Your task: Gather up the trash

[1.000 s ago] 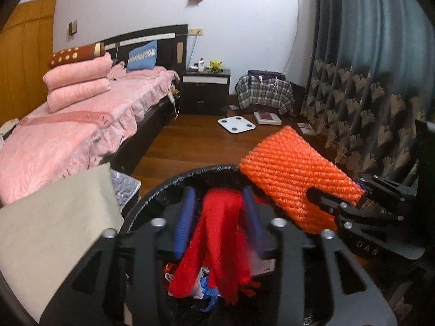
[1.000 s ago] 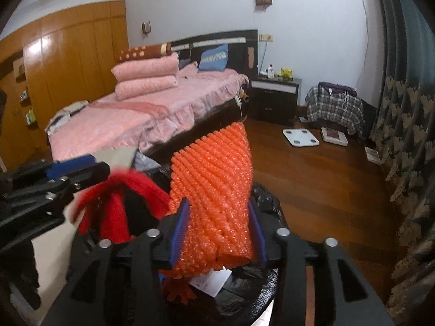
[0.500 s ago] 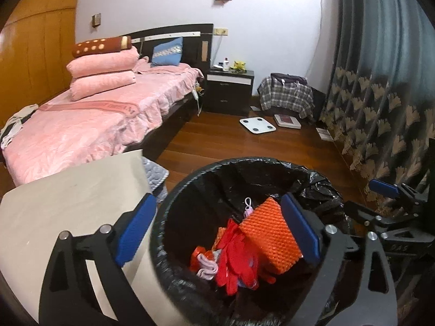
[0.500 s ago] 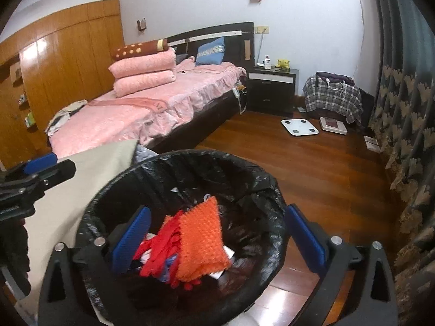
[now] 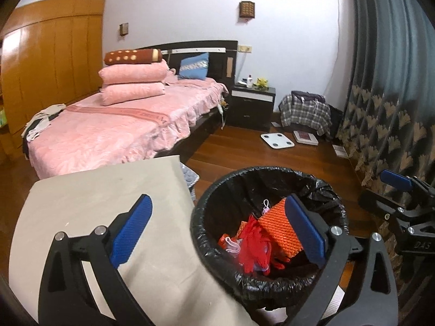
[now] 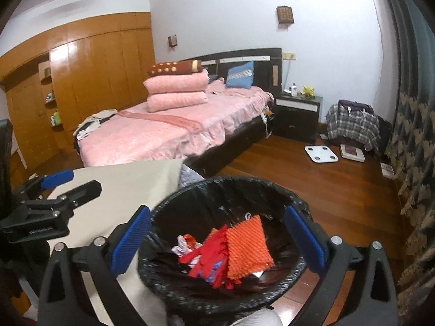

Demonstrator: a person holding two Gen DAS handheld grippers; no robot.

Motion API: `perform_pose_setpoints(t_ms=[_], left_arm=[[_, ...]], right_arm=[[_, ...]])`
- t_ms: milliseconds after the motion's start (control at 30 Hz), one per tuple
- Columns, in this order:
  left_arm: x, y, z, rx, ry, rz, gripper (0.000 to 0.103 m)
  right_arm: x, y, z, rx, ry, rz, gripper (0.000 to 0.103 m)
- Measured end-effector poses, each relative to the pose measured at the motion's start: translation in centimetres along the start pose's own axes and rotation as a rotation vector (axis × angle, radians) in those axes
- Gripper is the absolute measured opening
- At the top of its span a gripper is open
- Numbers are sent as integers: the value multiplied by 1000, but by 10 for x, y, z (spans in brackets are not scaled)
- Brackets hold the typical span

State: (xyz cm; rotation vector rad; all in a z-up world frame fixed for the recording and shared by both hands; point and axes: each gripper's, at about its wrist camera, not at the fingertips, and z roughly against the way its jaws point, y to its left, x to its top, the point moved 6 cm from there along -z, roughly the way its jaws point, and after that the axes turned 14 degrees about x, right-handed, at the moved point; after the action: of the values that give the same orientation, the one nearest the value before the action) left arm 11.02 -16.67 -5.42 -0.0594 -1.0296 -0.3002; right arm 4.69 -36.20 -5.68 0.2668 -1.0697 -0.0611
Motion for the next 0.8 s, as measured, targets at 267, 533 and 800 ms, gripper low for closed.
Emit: perform_pose_setpoints(t_ms=[267, 533, 800], left_arm=[[8, 15, 48, 17, -59, 10, 95], [14, 19, 85, 20, -116, 22, 96], [15, 21, 105, 24, -149, 29, 96]], right_arm=[[15, 28, 22, 23, -19, 17, 97], [25, 49, 44, 30, -47, 60, 97], [27, 60, 58, 35, -77, 74, 97]])
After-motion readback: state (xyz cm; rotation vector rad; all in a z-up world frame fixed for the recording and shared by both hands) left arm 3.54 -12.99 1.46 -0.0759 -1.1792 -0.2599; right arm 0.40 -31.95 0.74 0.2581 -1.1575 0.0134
